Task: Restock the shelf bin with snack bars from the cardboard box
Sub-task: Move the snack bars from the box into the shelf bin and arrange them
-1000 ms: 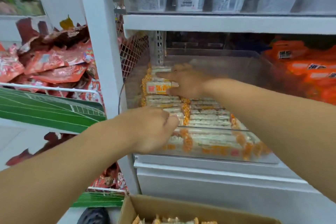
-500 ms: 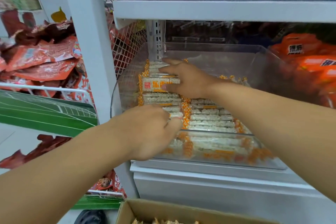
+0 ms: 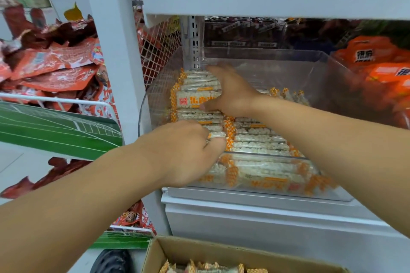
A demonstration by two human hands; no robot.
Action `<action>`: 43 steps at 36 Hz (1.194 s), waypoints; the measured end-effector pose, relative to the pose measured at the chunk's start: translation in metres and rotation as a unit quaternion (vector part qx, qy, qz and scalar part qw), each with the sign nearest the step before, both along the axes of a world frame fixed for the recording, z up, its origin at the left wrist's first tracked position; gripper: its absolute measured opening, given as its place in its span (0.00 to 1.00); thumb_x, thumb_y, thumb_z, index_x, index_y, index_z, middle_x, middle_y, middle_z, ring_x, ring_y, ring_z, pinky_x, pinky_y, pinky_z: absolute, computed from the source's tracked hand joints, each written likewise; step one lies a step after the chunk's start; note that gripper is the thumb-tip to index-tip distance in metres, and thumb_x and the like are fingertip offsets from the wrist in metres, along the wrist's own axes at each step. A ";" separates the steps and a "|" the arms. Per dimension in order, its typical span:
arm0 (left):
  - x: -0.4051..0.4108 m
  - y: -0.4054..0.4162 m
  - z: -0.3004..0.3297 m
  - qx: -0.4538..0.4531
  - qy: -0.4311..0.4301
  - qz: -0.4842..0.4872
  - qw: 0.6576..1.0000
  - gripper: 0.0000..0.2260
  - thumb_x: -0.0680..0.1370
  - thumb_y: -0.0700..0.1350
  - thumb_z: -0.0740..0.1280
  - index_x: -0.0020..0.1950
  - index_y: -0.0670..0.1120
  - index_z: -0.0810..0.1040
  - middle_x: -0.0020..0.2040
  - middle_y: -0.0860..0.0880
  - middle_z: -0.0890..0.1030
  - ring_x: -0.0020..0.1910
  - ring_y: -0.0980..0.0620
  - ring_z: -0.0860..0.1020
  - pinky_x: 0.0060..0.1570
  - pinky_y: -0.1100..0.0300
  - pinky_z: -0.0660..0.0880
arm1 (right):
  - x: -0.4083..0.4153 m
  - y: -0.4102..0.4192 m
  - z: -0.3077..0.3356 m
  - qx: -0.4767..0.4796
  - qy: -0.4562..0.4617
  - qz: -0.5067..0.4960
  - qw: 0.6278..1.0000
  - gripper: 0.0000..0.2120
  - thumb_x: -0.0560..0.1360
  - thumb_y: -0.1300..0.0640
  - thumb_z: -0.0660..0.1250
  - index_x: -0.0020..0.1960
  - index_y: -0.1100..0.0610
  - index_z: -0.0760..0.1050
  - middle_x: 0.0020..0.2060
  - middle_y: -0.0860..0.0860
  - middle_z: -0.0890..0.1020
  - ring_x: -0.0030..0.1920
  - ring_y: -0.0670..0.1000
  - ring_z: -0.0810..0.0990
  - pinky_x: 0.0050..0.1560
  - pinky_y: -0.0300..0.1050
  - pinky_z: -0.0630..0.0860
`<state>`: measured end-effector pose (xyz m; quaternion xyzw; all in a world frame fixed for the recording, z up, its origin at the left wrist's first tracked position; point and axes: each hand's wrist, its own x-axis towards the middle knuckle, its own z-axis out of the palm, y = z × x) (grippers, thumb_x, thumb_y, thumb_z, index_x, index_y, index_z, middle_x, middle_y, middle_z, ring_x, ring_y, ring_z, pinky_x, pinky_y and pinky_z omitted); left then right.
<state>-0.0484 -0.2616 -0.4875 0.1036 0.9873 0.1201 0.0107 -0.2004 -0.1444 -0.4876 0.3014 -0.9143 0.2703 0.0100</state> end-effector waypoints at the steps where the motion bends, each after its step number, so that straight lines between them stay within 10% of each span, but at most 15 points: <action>1: 0.000 0.000 0.000 -0.001 0.000 0.000 1.000 0.25 0.74 0.61 0.42 0.37 0.46 0.71 0.40 0.47 0.73 0.41 0.49 0.72 0.49 0.48 0.74 | 0.001 -0.002 -0.002 0.012 -0.002 0.006 1.000 0.47 0.71 0.47 0.78 0.81 0.51 0.54 0.81 0.54 0.48 0.81 0.55 0.44 0.78 0.50 0.49; 10: 0.001 -0.001 -0.001 -0.023 0.002 -0.002 1.000 0.23 0.73 0.61 0.42 0.37 0.48 0.69 0.42 0.50 0.72 0.44 0.49 0.72 0.52 0.49 0.73 | -0.005 -0.001 0.002 0.069 -0.022 0.000 0.997 0.41 0.71 0.32 0.69 0.79 0.40 0.58 0.81 0.46 0.46 0.80 0.58 0.37 0.78 0.59 0.43; 19: 0.001 0.000 0.000 -0.029 -0.012 0.008 0.999 0.19 0.78 0.61 0.43 0.37 0.51 0.63 0.39 0.52 0.68 0.44 0.47 0.69 0.45 0.52 0.68 | -0.011 0.007 0.003 -0.007 -0.014 0.012 1.000 0.42 0.68 0.29 0.70 0.77 0.41 0.62 0.81 0.49 0.55 0.80 0.53 0.49 0.79 0.57 0.53; 25: 0.002 0.003 0.002 -0.019 -0.012 0.025 0.999 0.20 0.77 0.63 0.44 0.45 0.49 0.65 0.47 0.49 0.71 0.50 0.46 0.72 0.53 0.49 0.73 | 0.037 0.039 0.044 0.149 0.054 0.046 0.986 0.34 0.76 0.40 0.69 0.78 0.50 0.64 0.78 0.51 0.62 0.76 0.53 0.64 0.74 0.44 0.61; 29: 0.025 0.008 -0.002 0.023 0.209 0.029 0.977 0.20 0.78 0.58 0.53 0.57 0.47 0.75 0.54 0.46 0.79 0.53 0.43 0.76 0.52 0.46 0.75 | 0.123 0.086 0.035 -0.063 0.230 0.015 0.971 0.16 0.77 0.48 0.70 0.60 0.55 0.81 0.54 0.49 0.83 0.55 0.48 0.80 0.58 0.42 0.75; 33: 0.069 0.037 -0.022 0.071 0.381 -0.078 0.918 0.10 0.77 0.45 0.63 0.54 0.40 0.76 0.49 0.42 0.78 0.49 0.41 0.74 0.48 0.47 0.71 | 0.208 0.123 -0.041 -0.302 0.294 -0.109 0.900 0.09 0.78 0.59 0.67 0.40 0.60 0.78 0.32 0.52 0.78 0.33 0.52 0.75 0.35 0.46 0.71; 36: 0.104 0.057 -0.077 0.021 0.204 -0.156 0.966 0.12 0.77 0.50 0.60 0.54 0.44 0.75 0.49 0.44 0.78 0.49 0.41 0.76 0.45 0.49 0.72 | 0.241 0.129 -0.125 -0.275 0.174 -0.181 0.928 0.13 0.79 0.52 0.64 0.36 0.52 0.71 0.29 0.45 0.71 0.32 0.51 0.72 0.33 0.49 0.68; 39: 0.137 0.063 -0.152 -0.122 -0.091 -0.060 0.987 0.21 0.78 0.53 0.63 0.69 0.49 0.69 0.64 0.46 0.74 0.63 0.42 0.73 0.57 0.49 0.74 | 0.259 0.137 -0.206 0.003 -0.079 -0.134 0.988 0.13 0.78 0.42 0.65 0.45 0.52 0.75 0.38 0.48 0.78 0.44 0.57 0.80 0.41 0.49 0.74; 43: 0.184 0.058 -0.226 -0.088 -0.244 0.121 0.958 0.36 0.77 0.54 0.69 0.79 0.46 0.54 0.76 0.43 0.59 0.74 0.39 0.61 0.67 0.44 0.70 | 0.296 0.172 -0.266 0.187 -0.257 -0.164 0.934 0.33 0.72 0.38 0.72 0.70 0.55 0.69 0.65 0.56 0.73 0.63 0.59 0.75 0.59 0.54 0.76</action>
